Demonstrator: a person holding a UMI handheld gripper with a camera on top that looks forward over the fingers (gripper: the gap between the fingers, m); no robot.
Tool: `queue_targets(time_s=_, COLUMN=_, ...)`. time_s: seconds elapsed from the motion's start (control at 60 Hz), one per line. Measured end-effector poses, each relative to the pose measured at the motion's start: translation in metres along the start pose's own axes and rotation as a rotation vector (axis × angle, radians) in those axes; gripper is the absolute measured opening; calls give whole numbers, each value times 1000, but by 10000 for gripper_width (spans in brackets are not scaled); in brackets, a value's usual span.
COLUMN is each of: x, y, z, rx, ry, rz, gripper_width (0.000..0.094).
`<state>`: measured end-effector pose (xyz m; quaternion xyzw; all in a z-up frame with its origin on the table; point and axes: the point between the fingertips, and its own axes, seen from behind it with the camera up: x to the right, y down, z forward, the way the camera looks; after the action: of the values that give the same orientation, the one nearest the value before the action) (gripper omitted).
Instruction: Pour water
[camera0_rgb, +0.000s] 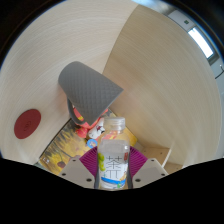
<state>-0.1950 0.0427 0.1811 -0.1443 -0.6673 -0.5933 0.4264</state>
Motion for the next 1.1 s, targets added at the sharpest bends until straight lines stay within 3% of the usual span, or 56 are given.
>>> queue_targets(time_s=0.133, x=7, y=10, z=-5, rx=-28, ry=-6, rz=271, gripper_width=379)
queue_targets(time_s=0.5, x=26, y=84, z=-39, rx=-189, ry=83, rz=1676, gripper_width=382)
queue_targets(time_s=0.617, x=1, y=82, z=-45, rx=-177, ry=46, rz=2044, gripper_width=381)
queue_targets(time_s=0.8, x=-65, y=43, z=-43, rx=-230, ry=-101, rz=2313, gripper_width=381)
queue_targets(time_s=0.833, x=-69, y=35, z=-40, rx=-266, ry=-108, rz=2334, gripper_width=383)
queue_targets(time_s=1.1, x=-109, y=11, z=-49, rx=-270, ry=-167, rz=2339, gripper_width=385)
